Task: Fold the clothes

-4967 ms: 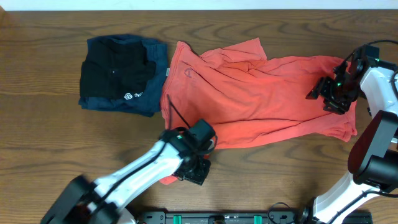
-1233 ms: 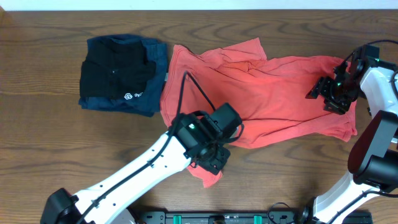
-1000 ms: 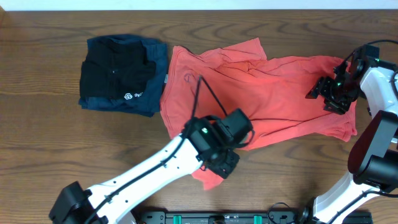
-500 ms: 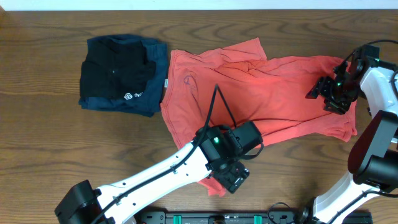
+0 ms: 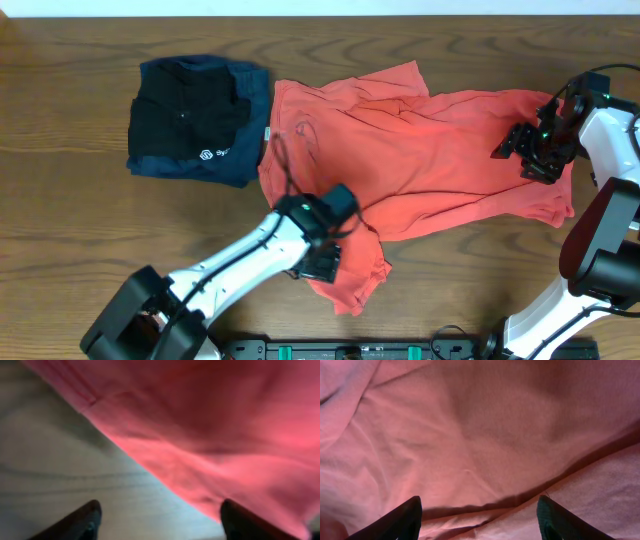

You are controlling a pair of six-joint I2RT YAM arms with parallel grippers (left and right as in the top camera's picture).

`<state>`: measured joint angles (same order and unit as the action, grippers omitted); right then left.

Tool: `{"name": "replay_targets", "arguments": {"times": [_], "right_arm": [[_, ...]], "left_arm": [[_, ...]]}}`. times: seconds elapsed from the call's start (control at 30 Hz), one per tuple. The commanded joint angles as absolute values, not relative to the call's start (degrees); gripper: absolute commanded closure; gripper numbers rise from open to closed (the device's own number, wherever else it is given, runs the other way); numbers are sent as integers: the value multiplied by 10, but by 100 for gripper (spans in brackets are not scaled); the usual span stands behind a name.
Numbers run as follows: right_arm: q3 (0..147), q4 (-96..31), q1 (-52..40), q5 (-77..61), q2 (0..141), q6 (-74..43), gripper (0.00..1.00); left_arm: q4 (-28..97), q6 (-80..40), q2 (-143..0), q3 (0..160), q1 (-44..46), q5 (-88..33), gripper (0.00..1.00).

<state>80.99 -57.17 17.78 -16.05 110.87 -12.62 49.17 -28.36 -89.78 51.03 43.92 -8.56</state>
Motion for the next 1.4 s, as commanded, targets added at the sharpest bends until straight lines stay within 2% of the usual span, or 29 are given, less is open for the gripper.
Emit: {"name": "replay_targets", "arguments": {"times": [0.0, 0.07, 0.33, 0.5, 0.7, 0.9, 0.97, 1.0, 1.03, 1.17, 1.27, 1.37], "right_arm": [[817, -572, 179, -165, 1098, -133, 28], [817, -572, 179, -165, 1098, -133, 28], [817, -575, 179, -165, 1098, -132, 28], [817, -574, 179, -165, 1098, -132, 28], [817, -574, 179, -165, 1098, -132, 28], [817, -575, 179, -165, 1098, -132, 29], [817, -575, 179, -165, 1098, -132, 28], [817, -575, 179, -165, 1098, -132, 28], [817, -575, 179, -165, 1098, -132, 28], [817, -576, 180, -165, 1098, -132, 28], [817, -571, 184, -165, 1098, -132, 19], [817, -570, 194, -165, 1098, -133, 17]], "left_arm": [[470, -284, -900, 487, 404, -153, 34], [459, -283, -900, 485, 392, -161, 41], [423, -330, -905, 448, 389, -237, 42], [423, -353, -905, 430, 389, -273, 49], [406, -374, -905, 419, 390, -274, 52], [380, -403, -906, 399, 389, -274, 67], [379, -404, -906, 399, 389, -274, 78], [379, -404, -906, 399, 389, -274, 88], [379, -404, -906, 399, 389, -274, 94], [383, -387, -905, 399, 371, -264, 94], [402, -357, -901, 407, 337, -260, 94], [442, -329, -886, 421, 291, -226, 94]]}}
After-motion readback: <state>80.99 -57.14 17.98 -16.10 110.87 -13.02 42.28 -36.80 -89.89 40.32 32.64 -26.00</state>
